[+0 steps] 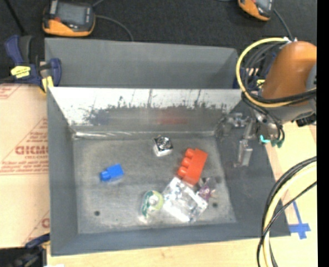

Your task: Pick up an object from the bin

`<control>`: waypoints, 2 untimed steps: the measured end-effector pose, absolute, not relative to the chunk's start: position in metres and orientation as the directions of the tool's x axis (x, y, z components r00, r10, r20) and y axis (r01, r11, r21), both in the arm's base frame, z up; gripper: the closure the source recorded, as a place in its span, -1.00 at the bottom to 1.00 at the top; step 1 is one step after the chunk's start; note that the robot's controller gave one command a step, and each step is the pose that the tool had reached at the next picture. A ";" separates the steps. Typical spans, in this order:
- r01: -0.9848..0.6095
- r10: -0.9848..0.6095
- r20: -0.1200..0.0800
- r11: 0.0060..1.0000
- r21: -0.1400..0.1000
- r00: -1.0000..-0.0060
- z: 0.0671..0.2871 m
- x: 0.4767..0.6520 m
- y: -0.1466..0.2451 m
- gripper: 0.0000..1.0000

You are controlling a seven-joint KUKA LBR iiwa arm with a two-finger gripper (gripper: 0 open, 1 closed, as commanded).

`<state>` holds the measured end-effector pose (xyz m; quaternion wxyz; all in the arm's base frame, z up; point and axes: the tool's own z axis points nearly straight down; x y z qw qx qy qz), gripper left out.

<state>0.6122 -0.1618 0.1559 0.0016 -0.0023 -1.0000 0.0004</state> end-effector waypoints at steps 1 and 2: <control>-0.470 -0.470 -0.004 0.883 -0.002 -0.883 0.083 0.585 -0.099 -1.00; -0.767 -0.767 -0.005 0.641 -0.004 -0.641 0.071 0.625 -0.051 -1.00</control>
Offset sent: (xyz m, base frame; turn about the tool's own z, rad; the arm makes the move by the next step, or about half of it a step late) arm -0.0285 0.0631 -0.0733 -0.4956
